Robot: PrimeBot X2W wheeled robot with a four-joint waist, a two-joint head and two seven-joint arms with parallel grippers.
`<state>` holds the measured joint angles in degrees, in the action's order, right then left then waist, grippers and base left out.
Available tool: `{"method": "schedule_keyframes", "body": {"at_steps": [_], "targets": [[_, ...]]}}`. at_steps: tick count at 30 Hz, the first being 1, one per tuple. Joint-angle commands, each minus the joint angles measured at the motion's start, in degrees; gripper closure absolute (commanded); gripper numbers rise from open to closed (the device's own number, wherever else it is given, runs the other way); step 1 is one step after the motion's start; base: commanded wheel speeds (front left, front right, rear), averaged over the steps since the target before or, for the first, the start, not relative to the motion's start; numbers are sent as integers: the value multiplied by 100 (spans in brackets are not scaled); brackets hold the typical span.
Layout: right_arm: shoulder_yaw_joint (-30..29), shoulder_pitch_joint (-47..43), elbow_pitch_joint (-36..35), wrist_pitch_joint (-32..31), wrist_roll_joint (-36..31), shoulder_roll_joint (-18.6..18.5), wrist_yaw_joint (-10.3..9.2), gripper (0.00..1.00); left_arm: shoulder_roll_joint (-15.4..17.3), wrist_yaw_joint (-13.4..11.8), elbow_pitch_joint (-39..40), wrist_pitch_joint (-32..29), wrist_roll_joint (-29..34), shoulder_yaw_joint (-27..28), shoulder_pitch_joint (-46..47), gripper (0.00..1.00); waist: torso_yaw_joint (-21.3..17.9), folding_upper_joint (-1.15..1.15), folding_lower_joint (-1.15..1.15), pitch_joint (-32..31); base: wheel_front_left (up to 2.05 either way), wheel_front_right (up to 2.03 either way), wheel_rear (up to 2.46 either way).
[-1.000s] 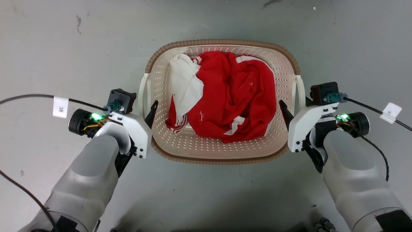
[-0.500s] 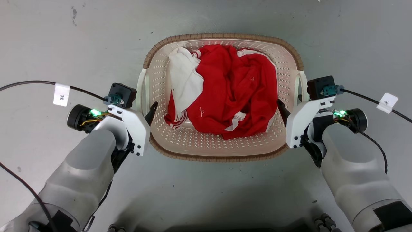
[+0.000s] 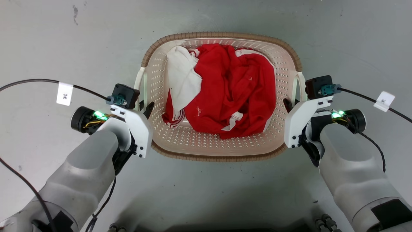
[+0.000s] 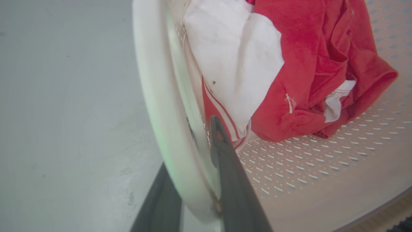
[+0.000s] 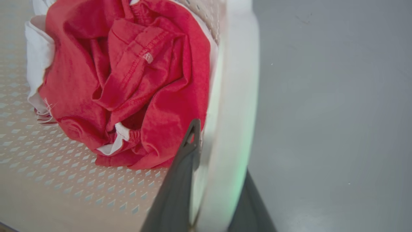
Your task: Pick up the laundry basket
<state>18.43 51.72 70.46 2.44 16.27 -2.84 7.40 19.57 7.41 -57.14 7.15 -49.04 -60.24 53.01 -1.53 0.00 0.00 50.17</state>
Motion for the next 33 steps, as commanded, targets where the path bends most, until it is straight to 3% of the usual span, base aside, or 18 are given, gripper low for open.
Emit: {"method": "schedule_keyframes", "body": {"at_steps": [1,12,17,24,33], "targets": [[27,130,45,22,11,-14,15,100,93,8,5,22,-83,-119,76,100,-1,0,0,-26,0,0,0],[19,137,258,-229,-358,-28,15,100,226,8,75,-41,-639,-641,-45,100,-22,0,0,-521,0,0,0],[-11,18,309,-670,-511,-35,8,100,320,8,223,-260,-965,-941,-194,100,-27,0,0,-1061,0,0,0],[82,-167,329,-1482,-521,-37,8,100,462,10,716,-1041,-1363,-1235,-400,100,-15,0,0,-1953,0,0,0],[716,-525,67,-2765,296,-25,10,100,729,24,1371,-2040,-1778,-1325,-882,100,-47,0,0,-3322,0,0,0]]}}
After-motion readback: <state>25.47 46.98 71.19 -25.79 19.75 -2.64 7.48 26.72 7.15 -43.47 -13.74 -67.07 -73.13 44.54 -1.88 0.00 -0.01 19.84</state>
